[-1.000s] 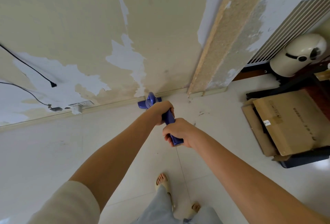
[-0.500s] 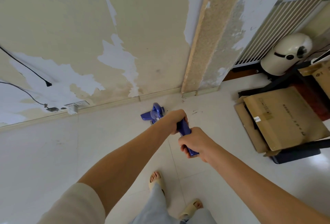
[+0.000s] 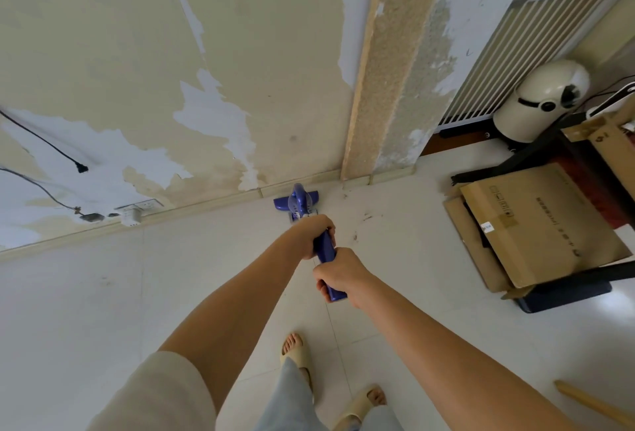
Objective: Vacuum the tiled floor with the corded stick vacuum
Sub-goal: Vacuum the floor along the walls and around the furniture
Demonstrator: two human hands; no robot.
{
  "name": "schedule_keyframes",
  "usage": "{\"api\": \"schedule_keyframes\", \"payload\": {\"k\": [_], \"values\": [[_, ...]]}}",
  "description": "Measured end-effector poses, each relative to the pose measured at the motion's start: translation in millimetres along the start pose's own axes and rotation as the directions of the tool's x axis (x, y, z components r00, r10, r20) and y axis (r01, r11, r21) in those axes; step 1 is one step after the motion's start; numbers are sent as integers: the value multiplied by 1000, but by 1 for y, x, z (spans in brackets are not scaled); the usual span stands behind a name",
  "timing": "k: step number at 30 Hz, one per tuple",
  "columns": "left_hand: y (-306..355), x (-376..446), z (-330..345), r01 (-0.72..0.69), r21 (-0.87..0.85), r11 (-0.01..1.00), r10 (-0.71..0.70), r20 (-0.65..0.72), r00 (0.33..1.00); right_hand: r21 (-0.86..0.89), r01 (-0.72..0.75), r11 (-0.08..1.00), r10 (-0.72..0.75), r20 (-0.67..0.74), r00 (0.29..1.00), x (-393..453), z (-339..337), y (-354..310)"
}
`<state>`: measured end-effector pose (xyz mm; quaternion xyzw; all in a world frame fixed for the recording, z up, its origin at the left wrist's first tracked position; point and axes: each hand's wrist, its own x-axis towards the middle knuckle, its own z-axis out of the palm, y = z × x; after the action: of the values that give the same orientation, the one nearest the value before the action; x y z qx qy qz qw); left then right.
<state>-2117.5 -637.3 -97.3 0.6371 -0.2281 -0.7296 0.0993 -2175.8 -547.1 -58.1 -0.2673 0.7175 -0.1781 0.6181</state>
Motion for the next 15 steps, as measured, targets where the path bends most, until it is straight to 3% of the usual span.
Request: {"api": "schedule_keyframes", "payload": {"k": [9,15], "values": [[17,18,8,11,-98,995,-5,64,998,-61,-43,997,46,42,998,3,-25,-21],[61,17,0,44,-81,996,-37,95,995,66,-63,996,59,51,997,8,-31,-65]]}}
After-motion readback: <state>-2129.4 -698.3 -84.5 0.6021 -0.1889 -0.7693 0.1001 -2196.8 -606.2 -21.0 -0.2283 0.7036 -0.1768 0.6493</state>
